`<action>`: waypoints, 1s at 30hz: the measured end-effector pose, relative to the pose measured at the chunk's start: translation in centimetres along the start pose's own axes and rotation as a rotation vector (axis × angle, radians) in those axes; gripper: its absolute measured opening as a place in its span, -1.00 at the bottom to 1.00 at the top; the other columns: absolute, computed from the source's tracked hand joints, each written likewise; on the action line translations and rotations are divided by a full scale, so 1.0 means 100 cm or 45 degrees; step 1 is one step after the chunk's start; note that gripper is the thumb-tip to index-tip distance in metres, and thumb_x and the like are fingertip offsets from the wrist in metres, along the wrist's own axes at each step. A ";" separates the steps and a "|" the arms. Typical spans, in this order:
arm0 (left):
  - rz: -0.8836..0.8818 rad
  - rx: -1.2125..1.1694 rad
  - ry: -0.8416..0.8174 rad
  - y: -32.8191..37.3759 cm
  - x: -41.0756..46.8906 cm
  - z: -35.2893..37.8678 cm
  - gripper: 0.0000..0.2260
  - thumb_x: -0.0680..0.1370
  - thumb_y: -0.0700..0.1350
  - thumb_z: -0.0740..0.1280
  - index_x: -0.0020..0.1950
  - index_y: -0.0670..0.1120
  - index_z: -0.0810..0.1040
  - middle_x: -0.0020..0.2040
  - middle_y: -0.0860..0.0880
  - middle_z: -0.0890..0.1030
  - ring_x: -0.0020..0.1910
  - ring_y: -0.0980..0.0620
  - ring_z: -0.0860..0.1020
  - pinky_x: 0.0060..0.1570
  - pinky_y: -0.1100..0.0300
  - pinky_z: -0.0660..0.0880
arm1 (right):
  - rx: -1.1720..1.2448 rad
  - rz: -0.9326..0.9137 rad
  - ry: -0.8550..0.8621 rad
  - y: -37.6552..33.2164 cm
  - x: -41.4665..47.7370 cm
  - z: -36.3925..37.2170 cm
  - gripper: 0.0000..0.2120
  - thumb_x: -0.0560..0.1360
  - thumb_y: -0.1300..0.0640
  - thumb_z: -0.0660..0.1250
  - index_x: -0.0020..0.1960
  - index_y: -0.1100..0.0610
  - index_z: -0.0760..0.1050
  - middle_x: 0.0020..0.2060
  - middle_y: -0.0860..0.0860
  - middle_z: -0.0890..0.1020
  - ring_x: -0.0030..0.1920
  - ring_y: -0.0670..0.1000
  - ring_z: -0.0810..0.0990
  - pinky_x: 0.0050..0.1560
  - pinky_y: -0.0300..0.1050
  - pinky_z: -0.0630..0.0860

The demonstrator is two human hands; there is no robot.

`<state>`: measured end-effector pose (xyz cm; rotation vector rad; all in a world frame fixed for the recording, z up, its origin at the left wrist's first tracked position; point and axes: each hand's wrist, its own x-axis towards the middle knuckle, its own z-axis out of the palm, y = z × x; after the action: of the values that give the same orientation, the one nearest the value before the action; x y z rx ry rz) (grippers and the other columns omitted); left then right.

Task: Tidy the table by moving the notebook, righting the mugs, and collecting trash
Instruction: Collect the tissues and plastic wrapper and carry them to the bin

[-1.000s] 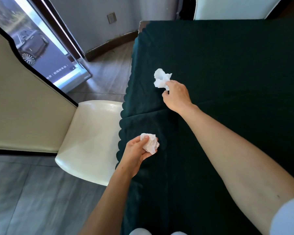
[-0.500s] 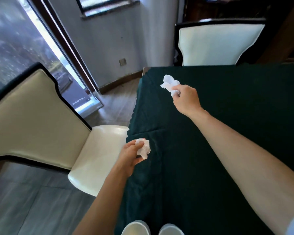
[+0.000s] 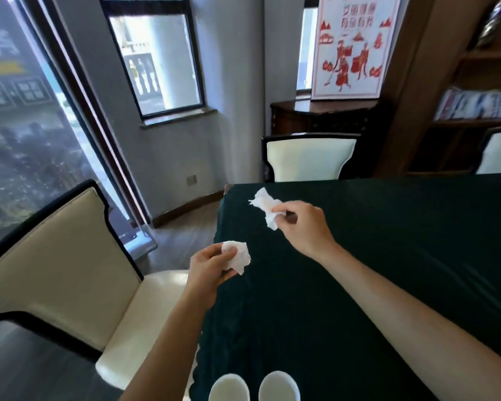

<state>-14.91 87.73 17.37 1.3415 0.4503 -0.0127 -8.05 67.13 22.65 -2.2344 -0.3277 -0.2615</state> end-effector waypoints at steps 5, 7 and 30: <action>0.107 -0.029 -0.148 0.014 -0.049 0.011 -0.94 0.57 -0.21 0.46 0.03 -0.13 0.72 0.02 -0.18 0.74 -0.05 -0.05 0.74 -0.19 0.20 0.67 | 0.110 0.049 0.054 -0.048 -0.086 -0.019 -0.79 0.56 0.19 0.40 0.15 0.05 0.73 0.05 -0.16 0.72 -0.01 -0.23 0.65 -0.01 -0.61 0.42; 0.139 -0.041 -0.238 0.014 -0.070 0.016 -0.90 0.58 -0.19 0.45 0.06 -0.19 0.72 0.03 -0.23 0.74 -0.04 -0.07 0.74 -0.13 0.16 0.67 | 0.131 0.072 0.080 -0.061 -0.117 -0.024 -0.78 0.55 0.19 0.41 0.15 0.05 0.73 0.04 -0.19 0.71 -0.02 -0.27 0.65 0.01 -0.58 0.45; -0.070 0.164 -1.454 -0.124 -0.390 0.255 -0.79 0.62 -0.25 0.38 0.24 -0.20 0.68 0.15 -0.19 0.75 0.18 -0.17 0.71 0.14 0.06 0.62 | 0.310 0.772 1.013 0.021 -0.499 -0.237 -0.91 0.41 0.11 0.58 -0.08 0.03 0.76 -0.19 -0.02 0.77 -0.13 -0.05 0.75 0.01 0.04 0.71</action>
<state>-46.00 51.24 22.30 1.2304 -0.4904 -0.8200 -56.29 40.21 21.17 -1.7172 0.6925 -0.6938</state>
